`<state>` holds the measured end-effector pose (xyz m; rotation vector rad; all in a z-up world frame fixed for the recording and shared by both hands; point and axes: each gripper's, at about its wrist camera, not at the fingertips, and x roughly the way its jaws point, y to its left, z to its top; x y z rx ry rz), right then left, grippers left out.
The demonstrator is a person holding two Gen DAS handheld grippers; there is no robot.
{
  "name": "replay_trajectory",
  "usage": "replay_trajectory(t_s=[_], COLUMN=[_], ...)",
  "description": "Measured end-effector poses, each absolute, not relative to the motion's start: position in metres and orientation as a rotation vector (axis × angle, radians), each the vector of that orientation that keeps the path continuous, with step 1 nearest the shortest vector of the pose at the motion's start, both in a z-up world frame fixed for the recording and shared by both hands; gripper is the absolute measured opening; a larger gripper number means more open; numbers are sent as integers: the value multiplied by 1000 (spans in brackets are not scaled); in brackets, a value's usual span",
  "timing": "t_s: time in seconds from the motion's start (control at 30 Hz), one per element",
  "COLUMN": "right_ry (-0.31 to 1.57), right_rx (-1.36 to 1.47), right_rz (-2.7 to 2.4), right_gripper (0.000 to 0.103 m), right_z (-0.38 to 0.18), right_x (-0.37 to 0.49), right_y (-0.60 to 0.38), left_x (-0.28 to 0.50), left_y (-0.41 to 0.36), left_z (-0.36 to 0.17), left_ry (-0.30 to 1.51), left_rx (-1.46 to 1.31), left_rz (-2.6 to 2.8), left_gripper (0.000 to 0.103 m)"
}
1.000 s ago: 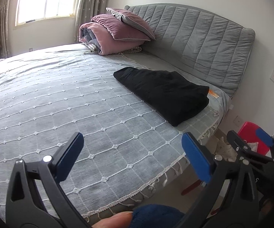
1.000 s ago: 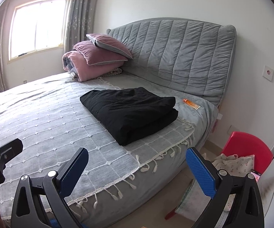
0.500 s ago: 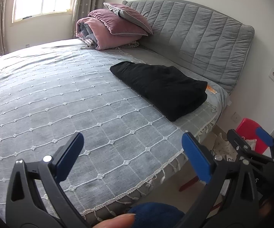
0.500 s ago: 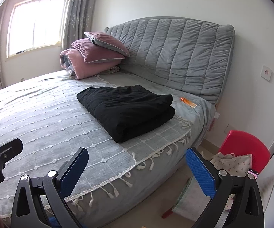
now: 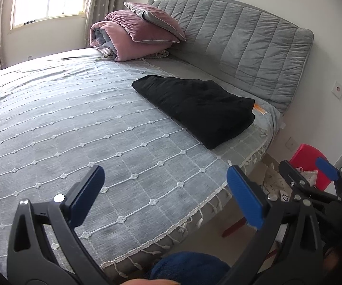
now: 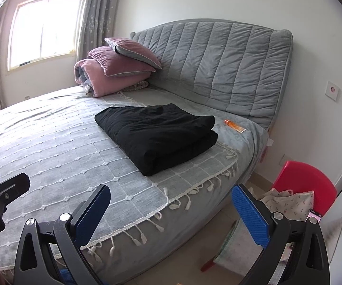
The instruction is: Fold large clothes
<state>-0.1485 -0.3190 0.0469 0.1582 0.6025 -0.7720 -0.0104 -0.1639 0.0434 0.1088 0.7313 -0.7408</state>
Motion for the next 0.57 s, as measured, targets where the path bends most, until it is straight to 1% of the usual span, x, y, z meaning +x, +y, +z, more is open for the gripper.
replay_trajectory(t_s=[0.57], right_ry=[606], right_rx=[162], right_rz=[-775], right_gripper=[103], right_z=[45], right_x=[-149], right_y=[-320], left_x=[-13], left_y=[-166], left_z=[45], left_ry=[734], left_rx=[104], left_rz=[-751], left_gripper=[102])
